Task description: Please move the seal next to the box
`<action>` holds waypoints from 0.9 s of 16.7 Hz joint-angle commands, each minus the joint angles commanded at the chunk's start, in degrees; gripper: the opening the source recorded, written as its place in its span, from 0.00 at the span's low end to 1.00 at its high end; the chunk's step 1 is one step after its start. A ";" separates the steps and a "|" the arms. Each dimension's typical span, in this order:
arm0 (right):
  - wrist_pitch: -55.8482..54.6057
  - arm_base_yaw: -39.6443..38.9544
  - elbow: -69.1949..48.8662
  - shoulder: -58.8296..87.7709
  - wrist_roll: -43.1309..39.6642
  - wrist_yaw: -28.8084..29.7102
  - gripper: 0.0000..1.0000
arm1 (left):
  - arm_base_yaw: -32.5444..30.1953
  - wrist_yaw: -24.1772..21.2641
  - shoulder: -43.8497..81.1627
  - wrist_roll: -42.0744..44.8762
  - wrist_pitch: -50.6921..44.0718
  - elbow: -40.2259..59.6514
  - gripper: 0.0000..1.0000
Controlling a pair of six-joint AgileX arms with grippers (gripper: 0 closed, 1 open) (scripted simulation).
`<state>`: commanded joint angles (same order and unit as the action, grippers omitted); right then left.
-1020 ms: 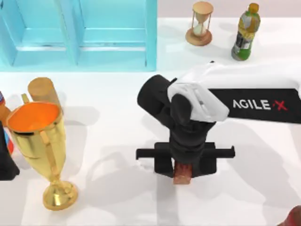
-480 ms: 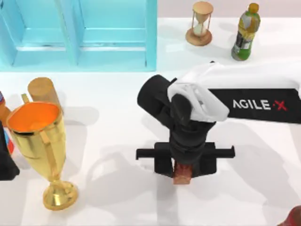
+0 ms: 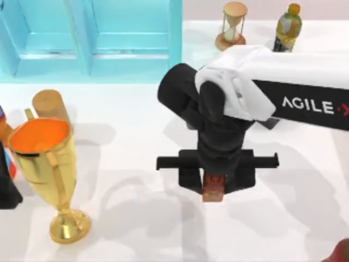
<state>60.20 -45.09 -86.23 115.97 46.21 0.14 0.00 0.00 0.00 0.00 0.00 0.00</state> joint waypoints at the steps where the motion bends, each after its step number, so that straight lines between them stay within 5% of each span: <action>1: 0.59 0.02 -0.38 -0.26 -0.01 -0.01 0.00 | 0.00 0.00 0.00 0.00 0.00 0.00 1.00; 8: 2.53 4.00 -1.31 -0.92 -3.91 -0.02 0.00 | 0.00 0.00 0.00 0.00 0.00 0.00 1.00; 15: 12.50 27.76 -5.92 -6.30 -27.91 -0.09 0.00 | 0.00 0.00 0.00 0.00 0.00 0.00 1.00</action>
<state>72.70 -17.33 -92.15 109.67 18.30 0.04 0.00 0.00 0.00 0.00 0.00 0.00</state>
